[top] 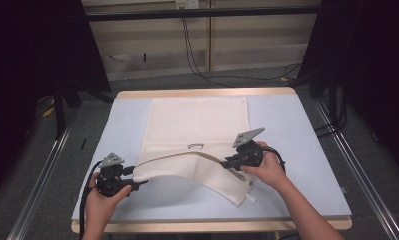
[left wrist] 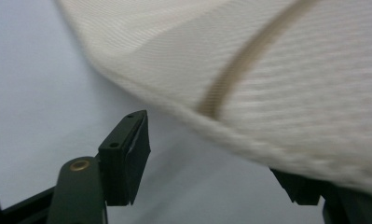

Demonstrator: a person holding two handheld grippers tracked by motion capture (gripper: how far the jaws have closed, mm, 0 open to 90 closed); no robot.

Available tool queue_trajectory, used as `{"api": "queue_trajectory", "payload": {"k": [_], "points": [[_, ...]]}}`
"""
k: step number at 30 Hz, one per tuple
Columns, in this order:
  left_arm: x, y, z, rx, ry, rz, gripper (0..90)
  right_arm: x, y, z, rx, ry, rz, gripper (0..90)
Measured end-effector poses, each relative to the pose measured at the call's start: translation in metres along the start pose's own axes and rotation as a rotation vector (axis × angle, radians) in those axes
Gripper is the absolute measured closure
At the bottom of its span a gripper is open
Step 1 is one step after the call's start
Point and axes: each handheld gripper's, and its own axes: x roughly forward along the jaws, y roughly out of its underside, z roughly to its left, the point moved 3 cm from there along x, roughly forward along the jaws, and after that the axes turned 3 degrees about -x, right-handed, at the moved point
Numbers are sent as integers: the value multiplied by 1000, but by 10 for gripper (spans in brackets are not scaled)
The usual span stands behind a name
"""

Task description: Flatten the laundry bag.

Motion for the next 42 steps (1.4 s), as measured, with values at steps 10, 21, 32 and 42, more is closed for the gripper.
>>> {"api": "queue_trajectory", "payload": {"k": [10,21,32,42], "points": [[4,-5,20,-10,-30,-7,318,-27,9,-10,120,27,-142,487],[4,-9,35,-36,-25,-13,316,-39,30,-19,239,150,-178,487],[-3,-4,51,-49,-55,-7,293,-16,46,-18,154,156,-2,900],[-3,-6,46,-48,-54,-10,277,-16,49,-24,168,215,24,895]]}}
